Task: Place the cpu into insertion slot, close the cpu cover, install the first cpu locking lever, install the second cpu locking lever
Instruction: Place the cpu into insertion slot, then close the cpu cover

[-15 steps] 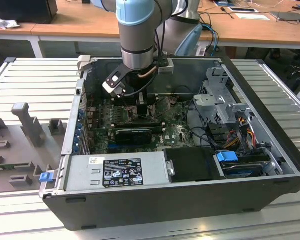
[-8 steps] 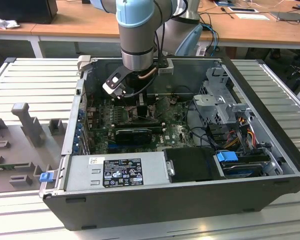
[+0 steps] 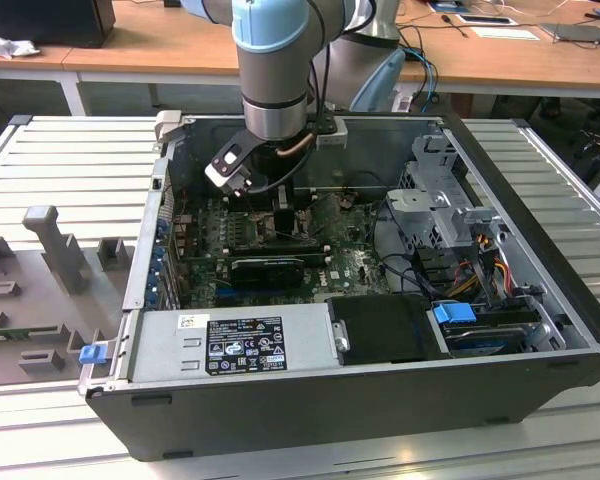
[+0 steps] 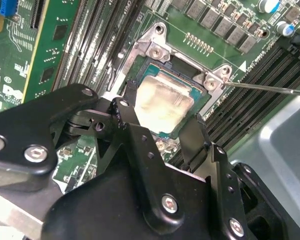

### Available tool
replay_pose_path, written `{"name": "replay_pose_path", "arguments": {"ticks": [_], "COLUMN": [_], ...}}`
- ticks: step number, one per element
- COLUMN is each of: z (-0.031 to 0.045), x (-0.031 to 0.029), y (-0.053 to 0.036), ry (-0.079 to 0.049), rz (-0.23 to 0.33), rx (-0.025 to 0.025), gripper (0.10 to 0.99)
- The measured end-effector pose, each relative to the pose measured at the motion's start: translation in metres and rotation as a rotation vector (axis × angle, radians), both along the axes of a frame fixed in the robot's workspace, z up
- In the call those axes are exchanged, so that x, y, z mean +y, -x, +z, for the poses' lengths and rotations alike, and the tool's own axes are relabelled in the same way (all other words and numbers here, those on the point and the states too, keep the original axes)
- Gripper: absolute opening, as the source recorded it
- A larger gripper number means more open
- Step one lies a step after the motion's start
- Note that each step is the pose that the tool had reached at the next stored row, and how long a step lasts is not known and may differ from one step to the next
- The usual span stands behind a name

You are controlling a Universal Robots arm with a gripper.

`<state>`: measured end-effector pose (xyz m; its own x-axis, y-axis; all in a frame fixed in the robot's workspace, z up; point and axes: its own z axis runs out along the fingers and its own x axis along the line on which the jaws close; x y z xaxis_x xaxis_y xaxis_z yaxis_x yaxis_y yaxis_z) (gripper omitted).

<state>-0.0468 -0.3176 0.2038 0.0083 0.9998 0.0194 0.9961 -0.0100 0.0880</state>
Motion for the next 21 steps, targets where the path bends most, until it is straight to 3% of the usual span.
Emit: {"name": "replay_pose_path", "arguments": {"ticks": [4, 5, 6, 7, 8, 11, 21], "z": [0.0044, 0.0055, 0.0063, 0.0078, 0.0087, 0.0108, 0.0199], "x": [0.0000, 0.0000, 0.0000, 0.0000, 0.0000, 0.0000, 0.0000], "y": [-0.0001, 0.0000, 0.0000, 0.0000, 0.0000, 0.0000, 0.0000], "ry": [0.000, 0.000, 0.000, 0.000, 0.000, 0.000, 0.000], "rz": [0.000, 0.000, 0.000, 0.000, 0.000, 0.000, -0.001], "rx": [0.0000, 0.0000, 0.0000, 0.0000, 0.0000, 0.0000, 0.0000], "gripper": [0.592, 0.459, 0.459, 0.282, 0.282, 0.106, 0.106]}}
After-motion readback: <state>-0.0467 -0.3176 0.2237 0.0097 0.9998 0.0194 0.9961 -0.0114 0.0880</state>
